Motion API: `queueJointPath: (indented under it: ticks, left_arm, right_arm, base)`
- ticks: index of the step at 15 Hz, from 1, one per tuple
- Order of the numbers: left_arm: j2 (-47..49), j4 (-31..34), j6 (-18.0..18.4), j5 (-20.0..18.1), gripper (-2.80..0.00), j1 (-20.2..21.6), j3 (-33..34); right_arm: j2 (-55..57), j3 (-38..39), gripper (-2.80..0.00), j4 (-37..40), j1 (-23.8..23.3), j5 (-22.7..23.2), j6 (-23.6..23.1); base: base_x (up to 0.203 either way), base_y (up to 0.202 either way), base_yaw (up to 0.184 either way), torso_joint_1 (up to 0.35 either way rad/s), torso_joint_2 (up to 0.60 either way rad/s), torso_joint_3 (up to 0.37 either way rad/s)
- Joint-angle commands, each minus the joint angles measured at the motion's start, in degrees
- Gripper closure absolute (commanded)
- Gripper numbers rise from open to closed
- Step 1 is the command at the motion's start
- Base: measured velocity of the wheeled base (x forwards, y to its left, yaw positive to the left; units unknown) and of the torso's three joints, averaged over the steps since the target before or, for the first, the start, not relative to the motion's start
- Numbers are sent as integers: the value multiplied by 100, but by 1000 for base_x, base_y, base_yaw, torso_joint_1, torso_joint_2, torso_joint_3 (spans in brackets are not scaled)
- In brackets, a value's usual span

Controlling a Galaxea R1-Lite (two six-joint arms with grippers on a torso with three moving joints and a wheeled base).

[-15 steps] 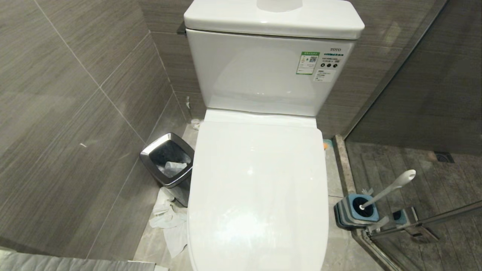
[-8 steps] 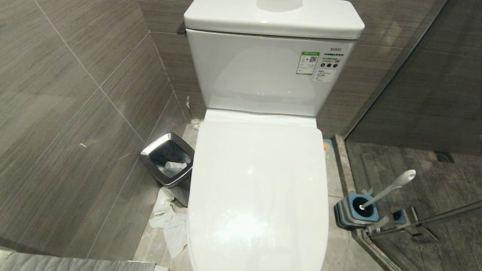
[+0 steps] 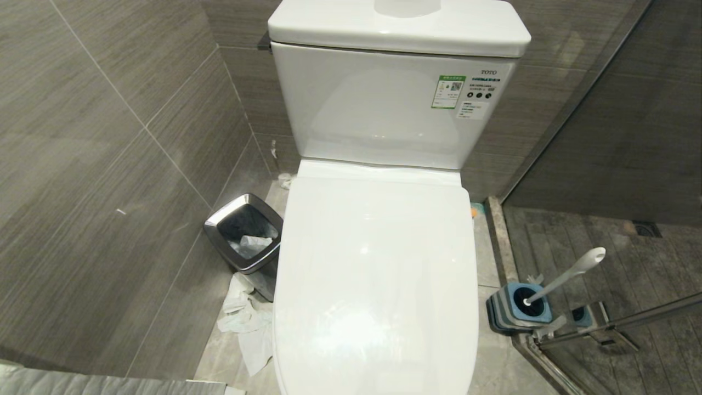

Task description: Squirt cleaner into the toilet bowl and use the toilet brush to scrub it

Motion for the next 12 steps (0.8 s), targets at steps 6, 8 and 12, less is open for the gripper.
queueJointPath:
  ticks: [6,8,12]
  left_arm:
    - [13,1007,-20,174,0,5,112]
    - [13,1012,-140,171,0,5,112]
    - [15,1001,-228,179,0,5,112]
  right_arm:
    - [0,143,0,-5,1,-2,-2]
    - [0,142,0,-5,1,-2,-2]
    - [0,146,0,-5,1,-2,-2]
  base:
    - [0,0,0,0,0,0]
    - [0,0,0,0,0,0]
    - [0,0,0,0,0,0]
